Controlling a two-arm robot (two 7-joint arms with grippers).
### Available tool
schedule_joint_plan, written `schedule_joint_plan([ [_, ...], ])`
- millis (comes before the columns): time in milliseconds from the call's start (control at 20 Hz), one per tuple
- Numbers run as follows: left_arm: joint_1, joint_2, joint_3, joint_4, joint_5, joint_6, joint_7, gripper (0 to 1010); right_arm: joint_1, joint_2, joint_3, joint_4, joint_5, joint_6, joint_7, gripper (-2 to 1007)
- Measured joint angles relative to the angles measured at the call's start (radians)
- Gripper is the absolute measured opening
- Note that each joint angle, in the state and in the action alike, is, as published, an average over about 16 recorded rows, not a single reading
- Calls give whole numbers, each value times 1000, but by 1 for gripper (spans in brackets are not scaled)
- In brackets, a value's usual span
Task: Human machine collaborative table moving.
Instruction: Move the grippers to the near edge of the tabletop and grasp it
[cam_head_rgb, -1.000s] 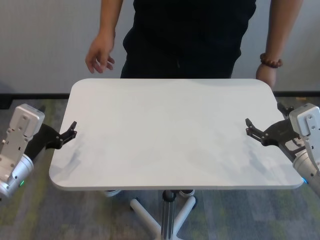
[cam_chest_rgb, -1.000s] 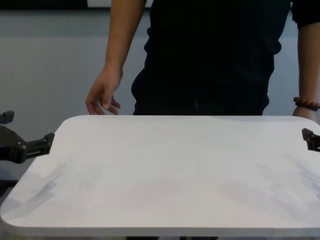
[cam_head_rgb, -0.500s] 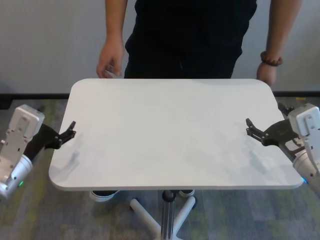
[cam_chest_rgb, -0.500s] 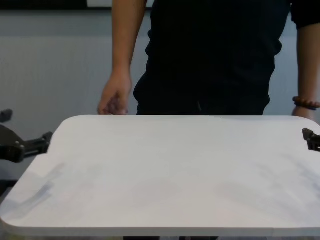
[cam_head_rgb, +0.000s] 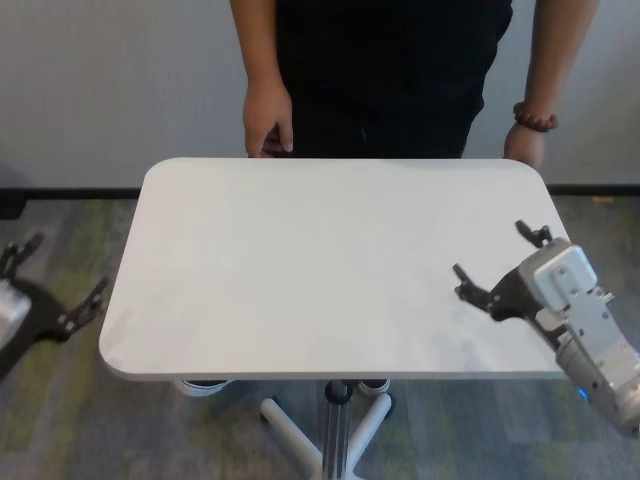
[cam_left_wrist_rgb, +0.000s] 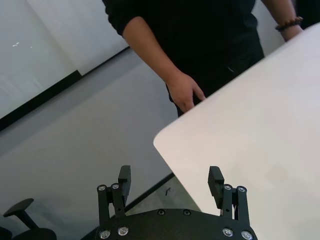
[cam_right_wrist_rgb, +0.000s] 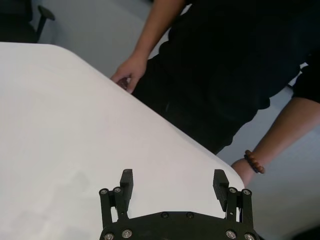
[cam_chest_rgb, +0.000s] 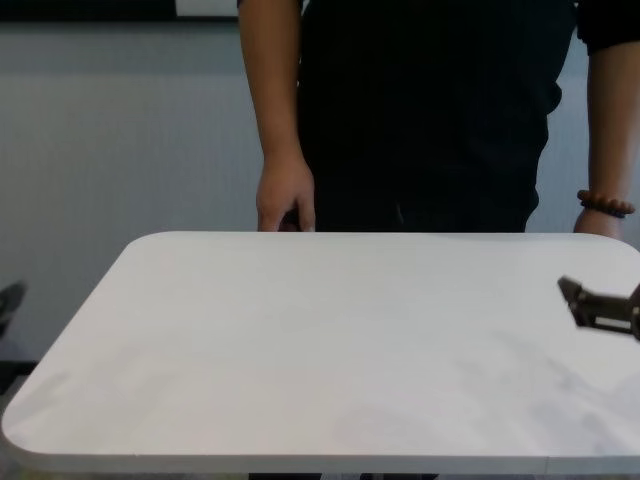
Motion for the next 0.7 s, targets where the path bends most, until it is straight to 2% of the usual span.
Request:
schedule_joint_plan([
  [150,87,51,-36,-45,20,-45,20,1001,-47,22,-9,-77,-35,51,-11,1005],
  [400,217,123,-84,-97,78,-112,50,1002,-138,67,-21,-198,-83,146,-27,1005],
  [550,276,153,-101,-115,128,-139,66,1002,-193,93,-28,-261,-112,207,-39,1005],
  [700,319,169,-107,-129,191,-148,82,1001,-242,116,-36,-310,-142,271,-50,1005],
])
